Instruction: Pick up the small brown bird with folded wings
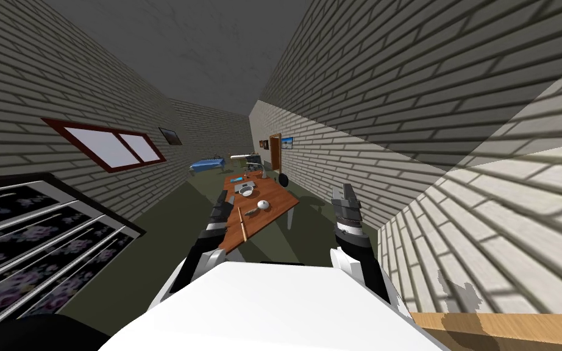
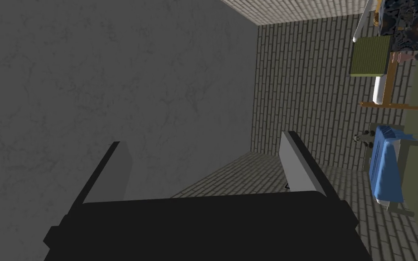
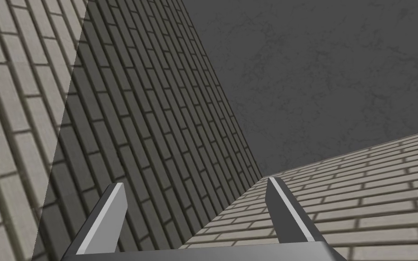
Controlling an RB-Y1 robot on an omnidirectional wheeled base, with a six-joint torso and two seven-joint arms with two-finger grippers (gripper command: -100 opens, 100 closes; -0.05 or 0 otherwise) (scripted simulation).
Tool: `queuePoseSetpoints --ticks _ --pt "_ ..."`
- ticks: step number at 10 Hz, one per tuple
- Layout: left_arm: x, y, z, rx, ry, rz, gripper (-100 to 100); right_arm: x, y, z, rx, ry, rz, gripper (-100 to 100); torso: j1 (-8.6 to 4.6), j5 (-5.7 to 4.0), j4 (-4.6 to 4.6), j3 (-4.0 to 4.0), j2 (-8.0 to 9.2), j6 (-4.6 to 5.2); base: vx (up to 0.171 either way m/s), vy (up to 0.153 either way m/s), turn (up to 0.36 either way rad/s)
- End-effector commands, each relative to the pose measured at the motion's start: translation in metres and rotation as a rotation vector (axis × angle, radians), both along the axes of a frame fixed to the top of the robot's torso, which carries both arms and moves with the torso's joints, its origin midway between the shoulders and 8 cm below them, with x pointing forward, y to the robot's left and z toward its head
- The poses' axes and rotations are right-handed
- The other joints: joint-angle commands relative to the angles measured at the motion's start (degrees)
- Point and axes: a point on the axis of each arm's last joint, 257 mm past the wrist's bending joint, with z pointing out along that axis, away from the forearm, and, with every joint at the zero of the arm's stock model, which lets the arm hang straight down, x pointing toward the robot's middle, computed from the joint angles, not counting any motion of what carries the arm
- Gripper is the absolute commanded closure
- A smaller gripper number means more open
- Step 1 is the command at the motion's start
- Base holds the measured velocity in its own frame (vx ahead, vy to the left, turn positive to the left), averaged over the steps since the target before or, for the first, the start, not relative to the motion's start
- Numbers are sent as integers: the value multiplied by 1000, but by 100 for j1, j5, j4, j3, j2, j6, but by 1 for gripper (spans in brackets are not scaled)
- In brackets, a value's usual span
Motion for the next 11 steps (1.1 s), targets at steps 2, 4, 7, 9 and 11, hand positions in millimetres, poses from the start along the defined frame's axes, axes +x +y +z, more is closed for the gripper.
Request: queuePoseSetpoints --ticks 2,4,7,9,11 --pt "8 16 -31 -7 79 18 -100 0 0 0 0 0 0 0 -5 0 0 0 -1 1 9 -53 -46" --pt "11 51 -76 -20 201 56 -100 0 0 0 0 0 0 0 -8 -1 -1 -2 -4 1 15 -90 -82" --pt "9 77 -114 -36 294 90 -100 0 0 0 0 0 0 0 -17 -3 -2 -4 -8 1 23 -74 -53" --pt "0 122 -153 -56 412 149 -100 0 0 0 0 0 0 0 1 0 -2 -6 -10 2 45 -54 -159" --pt "-3 128 -170 -64 445 163 -100 0 0 0 0 0 0 0 3 0 -2 -5 -9 0 12 -14 -42"
